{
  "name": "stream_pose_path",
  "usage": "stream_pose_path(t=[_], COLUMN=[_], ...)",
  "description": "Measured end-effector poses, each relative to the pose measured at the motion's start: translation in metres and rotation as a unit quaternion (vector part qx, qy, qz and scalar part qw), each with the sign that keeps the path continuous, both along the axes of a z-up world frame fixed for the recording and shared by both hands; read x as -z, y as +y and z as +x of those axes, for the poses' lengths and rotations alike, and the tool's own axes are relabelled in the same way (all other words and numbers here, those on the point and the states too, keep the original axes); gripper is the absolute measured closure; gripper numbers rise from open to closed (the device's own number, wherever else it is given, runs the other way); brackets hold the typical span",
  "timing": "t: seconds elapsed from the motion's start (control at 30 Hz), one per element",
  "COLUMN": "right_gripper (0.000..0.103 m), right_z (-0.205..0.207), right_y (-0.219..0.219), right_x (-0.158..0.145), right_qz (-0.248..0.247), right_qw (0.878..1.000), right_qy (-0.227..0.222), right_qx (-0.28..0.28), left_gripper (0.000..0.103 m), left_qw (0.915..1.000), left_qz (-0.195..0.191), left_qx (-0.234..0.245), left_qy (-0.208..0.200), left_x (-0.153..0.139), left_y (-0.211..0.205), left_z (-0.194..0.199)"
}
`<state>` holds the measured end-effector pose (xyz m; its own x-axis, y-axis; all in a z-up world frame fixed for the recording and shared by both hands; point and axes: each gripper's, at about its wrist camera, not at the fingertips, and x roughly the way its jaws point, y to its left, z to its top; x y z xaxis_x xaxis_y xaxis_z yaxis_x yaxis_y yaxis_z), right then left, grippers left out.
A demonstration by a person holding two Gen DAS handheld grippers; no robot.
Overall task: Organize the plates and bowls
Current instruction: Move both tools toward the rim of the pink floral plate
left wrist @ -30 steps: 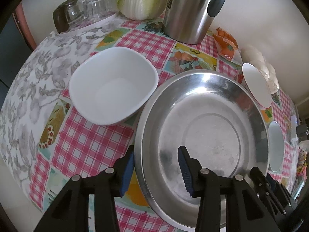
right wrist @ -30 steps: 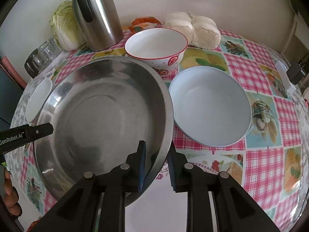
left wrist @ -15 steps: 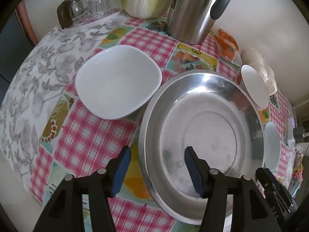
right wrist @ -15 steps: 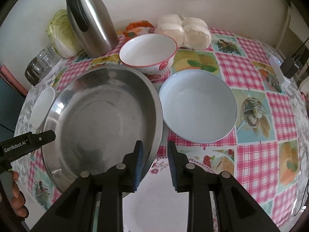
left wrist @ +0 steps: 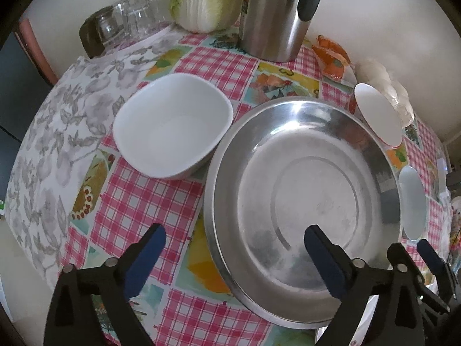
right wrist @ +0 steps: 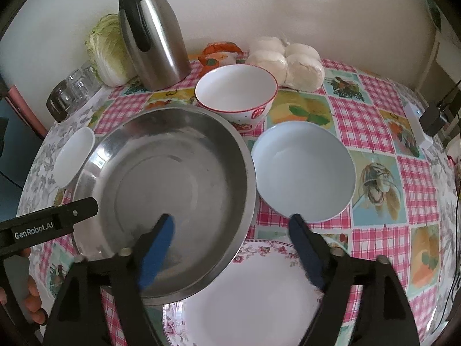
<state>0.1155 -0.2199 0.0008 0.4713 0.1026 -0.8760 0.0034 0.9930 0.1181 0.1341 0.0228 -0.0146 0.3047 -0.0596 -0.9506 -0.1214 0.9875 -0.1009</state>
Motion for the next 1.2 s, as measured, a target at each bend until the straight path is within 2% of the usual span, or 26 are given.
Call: stream_pose_path(t=[0.07,0.33,0.63,0.8,1.0,1.2], right_gripper=[0.013,0.013,0.013,0.013,0.013,0.012], right_z=[-0.001,-0.008,-0.027,-0.041,-0.059,-0.072], right_y=[0.0,-0.004,-0.017,-0.028,-0.048,-0.065], right_x=[0.0,-0.007,-0.014,-0.019,-0.021,-0.012], right_qz=[-0.001,-0.005,0.0,0.011,0.031,0.026], right_qw=[1.0,1.0,1.0,0.999,0.997,0.997], right_qy=[0.0,-0.014,-0.026,-0.04,-0.061,-0.049], right_qx=[-0.003,0.001,0.016,0.023,0.042,0.06], left_gripper=[0.0,0.0,0.0,0.0,0.0,0.0], left_qw=[1.0,0.9995,0.9977,0.9942,0.9873,0.9808], left_qz=[0.002,0.008,-0.011,-0.017,-0.004,-0.011], left_qx=[-0.002,-0.018,-0.021,-0.014,0.004,0.039], left_qy=[-0.008,-0.024,-0.063,-0.105,-0.159,-0.191], left_x=[-0.003,-0.006,-0.021,-0.033,-0.048,-0.06], left_y=[0.001,0.003,-0.002,-0.009,-0.022,-0.042], left_z=[-0.001,-0.005,-0.018,-0.028,-0.043,-0.058])
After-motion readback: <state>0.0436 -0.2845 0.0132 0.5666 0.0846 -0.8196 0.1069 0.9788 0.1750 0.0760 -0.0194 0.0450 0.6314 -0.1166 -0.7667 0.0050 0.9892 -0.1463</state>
